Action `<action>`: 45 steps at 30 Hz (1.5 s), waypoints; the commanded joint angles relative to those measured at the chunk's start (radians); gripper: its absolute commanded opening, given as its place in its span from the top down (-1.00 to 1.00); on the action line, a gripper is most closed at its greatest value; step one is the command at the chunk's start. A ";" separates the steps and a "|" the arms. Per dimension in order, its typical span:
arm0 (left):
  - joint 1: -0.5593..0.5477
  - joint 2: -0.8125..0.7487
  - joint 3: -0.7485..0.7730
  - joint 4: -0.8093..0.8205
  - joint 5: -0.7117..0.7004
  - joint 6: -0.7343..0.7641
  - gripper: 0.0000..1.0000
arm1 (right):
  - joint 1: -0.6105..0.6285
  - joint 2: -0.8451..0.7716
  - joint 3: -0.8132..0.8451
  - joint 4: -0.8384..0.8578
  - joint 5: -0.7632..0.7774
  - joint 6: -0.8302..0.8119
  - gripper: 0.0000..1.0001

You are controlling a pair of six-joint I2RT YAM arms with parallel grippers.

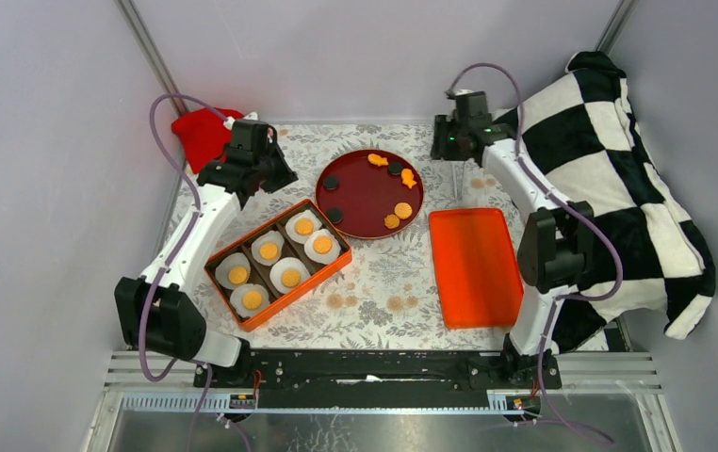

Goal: Pack the cookies

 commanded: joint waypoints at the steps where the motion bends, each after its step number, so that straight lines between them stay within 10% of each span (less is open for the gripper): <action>1: -0.013 0.008 -0.016 0.028 -0.033 -0.012 1.00 | 0.158 0.035 -0.039 -0.007 -0.101 -0.034 0.25; 9: -0.013 -0.032 -0.051 0.013 -0.038 -0.007 1.00 | 0.201 0.295 0.231 -0.103 -0.057 -0.004 0.87; 26: -0.040 -0.011 -0.092 0.013 -0.038 -0.016 1.00 | 0.110 0.486 0.313 -0.272 0.234 0.103 0.93; 39: -0.124 0.097 -0.116 0.043 -0.073 -0.048 1.00 | -0.031 0.608 0.621 -0.324 0.220 0.099 0.88; 45: -0.133 0.186 -0.127 0.041 -0.108 -0.058 1.00 | -0.030 0.513 0.508 -0.112 0.114 0.082 0.88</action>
